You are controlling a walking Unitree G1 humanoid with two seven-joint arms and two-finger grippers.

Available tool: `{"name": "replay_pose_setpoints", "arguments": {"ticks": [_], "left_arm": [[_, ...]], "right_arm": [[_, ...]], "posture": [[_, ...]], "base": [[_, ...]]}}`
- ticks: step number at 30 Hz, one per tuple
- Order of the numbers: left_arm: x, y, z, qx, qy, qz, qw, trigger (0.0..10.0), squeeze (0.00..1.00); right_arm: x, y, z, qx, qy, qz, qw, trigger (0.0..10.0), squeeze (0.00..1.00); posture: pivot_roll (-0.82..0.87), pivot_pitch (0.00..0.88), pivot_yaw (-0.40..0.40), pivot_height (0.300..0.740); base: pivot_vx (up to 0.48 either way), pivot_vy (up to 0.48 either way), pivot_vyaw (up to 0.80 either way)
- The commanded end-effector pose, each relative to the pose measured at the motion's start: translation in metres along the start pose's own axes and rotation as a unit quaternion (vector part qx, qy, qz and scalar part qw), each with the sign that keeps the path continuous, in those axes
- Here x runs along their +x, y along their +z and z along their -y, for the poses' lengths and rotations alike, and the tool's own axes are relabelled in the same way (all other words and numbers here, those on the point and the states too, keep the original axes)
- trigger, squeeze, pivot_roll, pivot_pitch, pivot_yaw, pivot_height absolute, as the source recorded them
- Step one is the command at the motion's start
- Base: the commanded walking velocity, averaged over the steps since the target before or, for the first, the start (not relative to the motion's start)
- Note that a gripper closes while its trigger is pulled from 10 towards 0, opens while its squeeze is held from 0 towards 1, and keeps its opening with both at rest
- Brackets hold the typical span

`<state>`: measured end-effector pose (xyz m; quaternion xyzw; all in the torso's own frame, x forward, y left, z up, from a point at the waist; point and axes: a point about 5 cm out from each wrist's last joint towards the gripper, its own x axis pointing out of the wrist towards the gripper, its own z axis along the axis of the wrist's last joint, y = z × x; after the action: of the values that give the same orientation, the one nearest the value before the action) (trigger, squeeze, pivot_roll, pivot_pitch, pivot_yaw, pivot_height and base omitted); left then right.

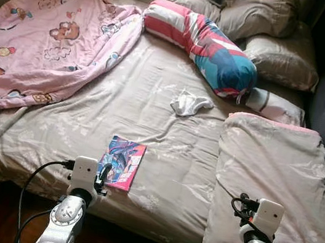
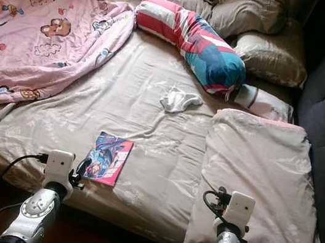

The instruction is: Clean up the room

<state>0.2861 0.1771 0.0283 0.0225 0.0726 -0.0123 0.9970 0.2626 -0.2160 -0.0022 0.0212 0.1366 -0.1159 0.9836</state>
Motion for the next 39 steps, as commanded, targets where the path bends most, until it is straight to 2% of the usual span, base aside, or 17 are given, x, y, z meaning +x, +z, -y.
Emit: {"name": "replay_pose_setpoints", "arguments": {"ticks": [1,7,10,39], "left_arm": [[-0.0063,-0.0092,-0.0063,0.001,0.011,-0.016,1.0,10.0,0.0],[-0.006,-0.0079,-0.0082,0.004,0.012,-0.015,1.0,10.0,0.0],[-0.0064,-0.0081,-0.0084,0.006,0.01,-0.015,1.0,10.0,0.0],[-0.0051,-0.0031,-0.0152,0.01,0.011,-0.009,1.0,10.0,0.0]], "right_arm": [[-0.0026,-0.006,-0.0037,-0.009,0.009,-0.014,1.0,10.0,0.0],[-0.0034,-0.0065,-0.0082,-0.012,0.019,-0.012,1.0,10.0,0.0],[-0.0041,-0.0081,-0.0074,0.003,0.01,-0.015,1.0,10.0,0.0],[-0.0018,-0.0074,-0.0126,0.018,0.002,-0.023,1.0,10.0,0.0]], "posture": [[-0.03,0.135,-0.035,0.74],[-0.03,0.131,-0.034,0.74],[-0.03,0.128,-0.031,0.74],[-0.02,0.17,-0.025,0.74]], "base": [[0.0,0.469,0.0],[0.0,0.345,0.8],[0.0,0.48,0.0],[0.0,0.48,0.0]]}}
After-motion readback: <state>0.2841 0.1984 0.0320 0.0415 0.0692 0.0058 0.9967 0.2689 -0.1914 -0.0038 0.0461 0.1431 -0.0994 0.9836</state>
